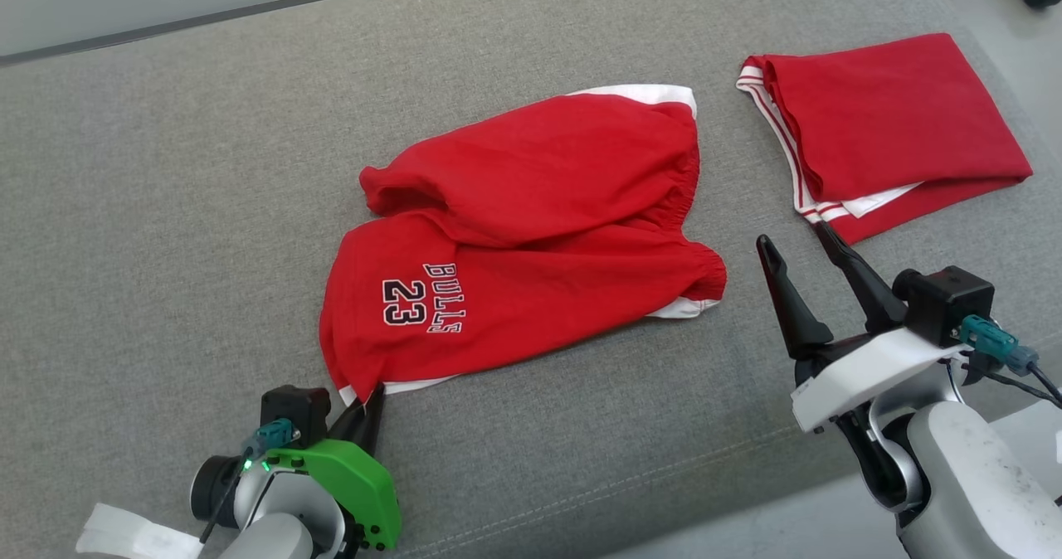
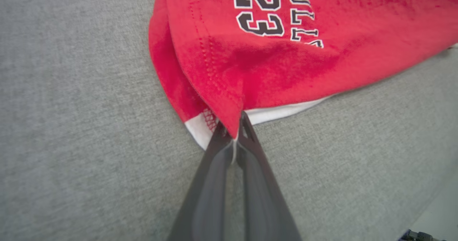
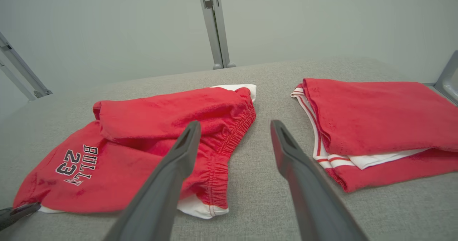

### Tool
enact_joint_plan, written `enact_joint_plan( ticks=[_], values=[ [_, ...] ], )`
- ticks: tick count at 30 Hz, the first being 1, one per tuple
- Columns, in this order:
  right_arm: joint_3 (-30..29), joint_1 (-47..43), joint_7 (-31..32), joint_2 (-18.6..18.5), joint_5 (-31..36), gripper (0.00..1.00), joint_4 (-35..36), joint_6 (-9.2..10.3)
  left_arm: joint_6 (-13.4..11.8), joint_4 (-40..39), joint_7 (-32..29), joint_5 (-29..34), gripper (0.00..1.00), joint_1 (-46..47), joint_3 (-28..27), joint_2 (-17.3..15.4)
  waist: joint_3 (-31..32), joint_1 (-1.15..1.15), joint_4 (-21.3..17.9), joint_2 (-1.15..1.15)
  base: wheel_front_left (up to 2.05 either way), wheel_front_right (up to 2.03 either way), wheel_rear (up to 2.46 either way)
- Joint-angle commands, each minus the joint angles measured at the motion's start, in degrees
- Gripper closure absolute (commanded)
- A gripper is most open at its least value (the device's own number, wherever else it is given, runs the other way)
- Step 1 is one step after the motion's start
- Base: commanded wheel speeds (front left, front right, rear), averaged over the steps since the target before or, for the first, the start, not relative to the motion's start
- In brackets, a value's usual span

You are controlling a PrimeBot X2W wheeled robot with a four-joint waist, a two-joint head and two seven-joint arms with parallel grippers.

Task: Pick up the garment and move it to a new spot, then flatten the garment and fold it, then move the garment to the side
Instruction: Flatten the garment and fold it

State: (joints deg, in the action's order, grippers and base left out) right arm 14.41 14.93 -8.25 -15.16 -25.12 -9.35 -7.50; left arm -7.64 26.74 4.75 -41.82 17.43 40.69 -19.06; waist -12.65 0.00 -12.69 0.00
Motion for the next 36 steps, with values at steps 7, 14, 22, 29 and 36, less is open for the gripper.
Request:
enact_joint_plan(
  ticks=[7,14,22,29,36],
  values=[
    [5.5,1.2,1.4,-4.2,1.7,0.00,-5.6,0.04,-1.2,-1.3,4.1,0.8,1.00,0.9,-1.5,-0.7,0.0,0.00,1.2,0.00,0.00,0.00,0.00],
    [17.3,5.2,0.8,-7.7,2.3,0.00,-13.6,0.04,-2.1,-4.9,4.0,1.0,1.00,0.8,-1.4,-1.0,0.1,0.00,2.1,0.00,0.00,0.00,0.00],
    [24.6,11.7,-2.8,-7.9,1.6,0.00,-23.9,0.04,-3.1,-7.9,3.0,1.3,1.00,0.3,-0.8,-1.4,0.3,0.00,2.9,0.00,0.00,0.00,0.00],
    [32.1,16.9,-5.0,-8.4,0.6,0.06,-30.0,0.04,-3.6,-9.4,2.6,1.1,1.00,-0.4,-0.6,-1.9,0.2,0.00,3.7,0.00,0.00,0.00,0.00],
    [38.6,20.5,-6.5,-8.4,-1.5,0.42,-33.6,0.04,-3.9,-10.3,2.2,0.9,1.00,-0.8,-0.3,-2.3,0.5,0.00,4.4,0.00,0.00,0.00,0.00]
  ],
)
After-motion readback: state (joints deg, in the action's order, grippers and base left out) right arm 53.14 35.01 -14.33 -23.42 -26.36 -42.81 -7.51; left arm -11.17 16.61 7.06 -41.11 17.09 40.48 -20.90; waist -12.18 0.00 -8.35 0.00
